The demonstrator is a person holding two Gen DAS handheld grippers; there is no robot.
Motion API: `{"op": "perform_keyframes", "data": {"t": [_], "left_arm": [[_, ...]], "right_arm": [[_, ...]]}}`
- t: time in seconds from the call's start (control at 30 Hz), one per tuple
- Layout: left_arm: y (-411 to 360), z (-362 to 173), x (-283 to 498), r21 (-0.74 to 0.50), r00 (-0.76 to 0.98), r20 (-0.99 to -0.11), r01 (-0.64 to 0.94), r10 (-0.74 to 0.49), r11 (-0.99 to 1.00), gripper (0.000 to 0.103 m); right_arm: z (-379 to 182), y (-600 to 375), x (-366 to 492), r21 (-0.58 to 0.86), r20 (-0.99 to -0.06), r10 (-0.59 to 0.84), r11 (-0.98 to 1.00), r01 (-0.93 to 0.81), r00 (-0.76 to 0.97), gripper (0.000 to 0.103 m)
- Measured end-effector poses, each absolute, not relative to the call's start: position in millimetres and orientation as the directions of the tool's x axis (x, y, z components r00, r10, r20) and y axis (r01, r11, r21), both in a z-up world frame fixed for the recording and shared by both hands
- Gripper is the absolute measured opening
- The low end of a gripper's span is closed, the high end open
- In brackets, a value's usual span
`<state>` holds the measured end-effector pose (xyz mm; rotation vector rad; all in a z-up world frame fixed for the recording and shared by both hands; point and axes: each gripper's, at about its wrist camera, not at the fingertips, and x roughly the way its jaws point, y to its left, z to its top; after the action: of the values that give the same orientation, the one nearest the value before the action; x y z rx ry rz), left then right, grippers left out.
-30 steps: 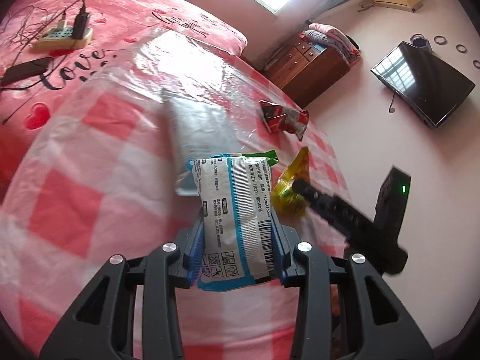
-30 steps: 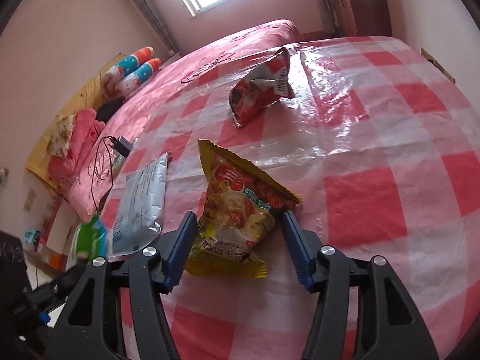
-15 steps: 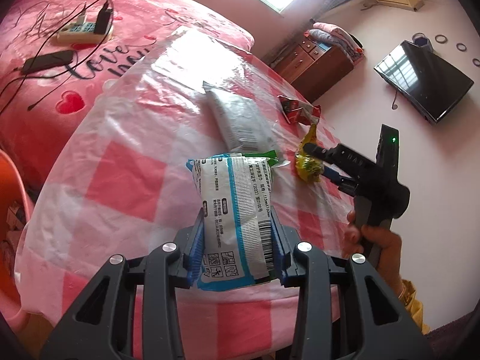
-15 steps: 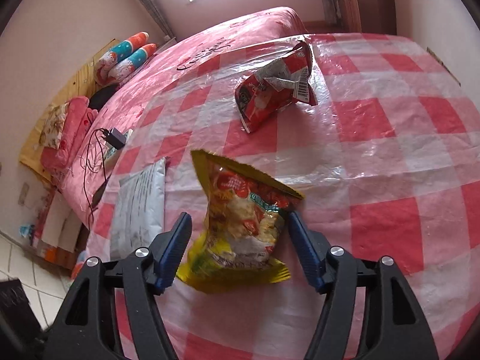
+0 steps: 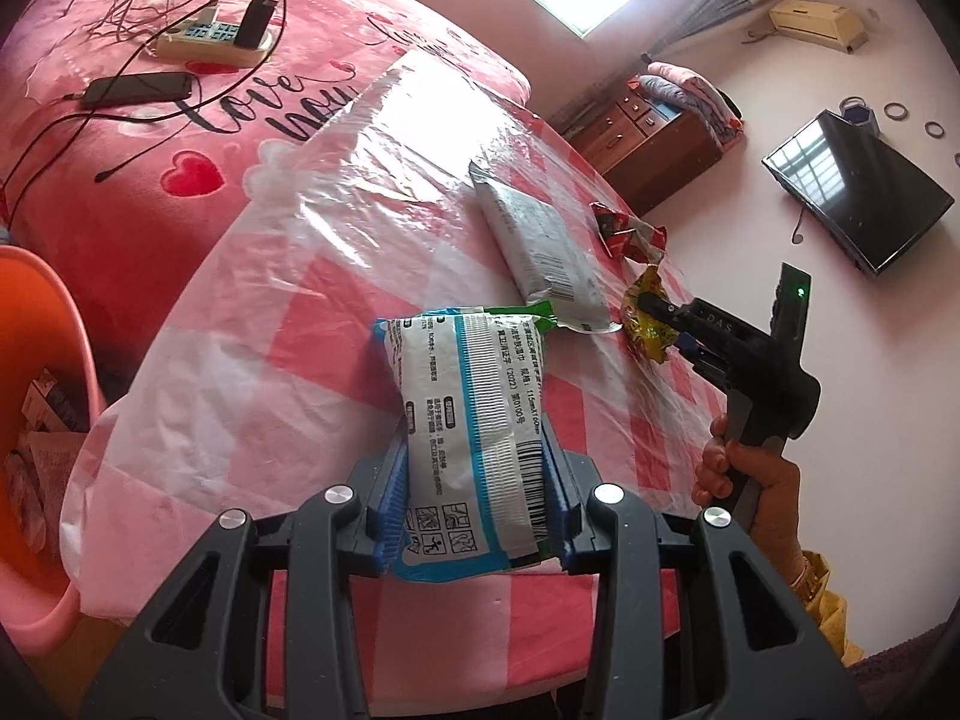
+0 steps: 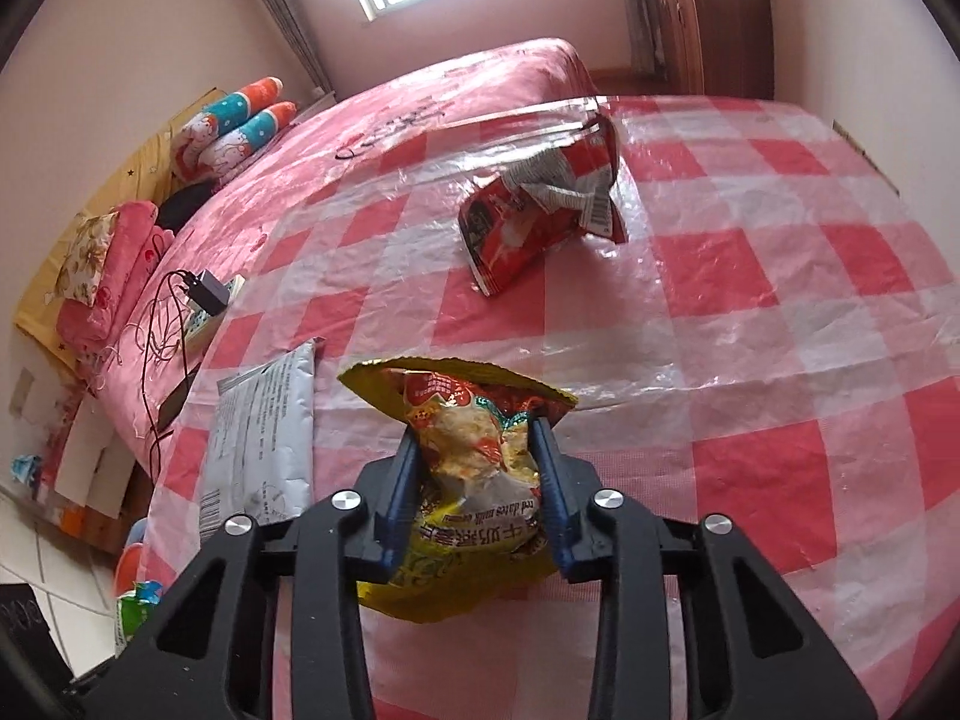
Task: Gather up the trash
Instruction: 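Grasp the yellow chip bag with the right gripper while the left gripper holds its bag, then carry both bags over the orange bucket and open both grippers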
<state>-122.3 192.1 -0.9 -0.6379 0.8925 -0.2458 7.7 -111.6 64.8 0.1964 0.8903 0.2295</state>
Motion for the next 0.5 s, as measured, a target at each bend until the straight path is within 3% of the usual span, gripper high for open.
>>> {"op": "perform_keyframes", "data": {"t": [0.5], "left_arm": [[215.8,8.7,-140.0,-0.626,0.667,-0.606,-0.064,-0.434,0.777,0.04]], "right_arm": [[103.3,-86.7,-29.8,0.198,-0.691,0.287,0.958,-0.209,0.663,0.033]]}}
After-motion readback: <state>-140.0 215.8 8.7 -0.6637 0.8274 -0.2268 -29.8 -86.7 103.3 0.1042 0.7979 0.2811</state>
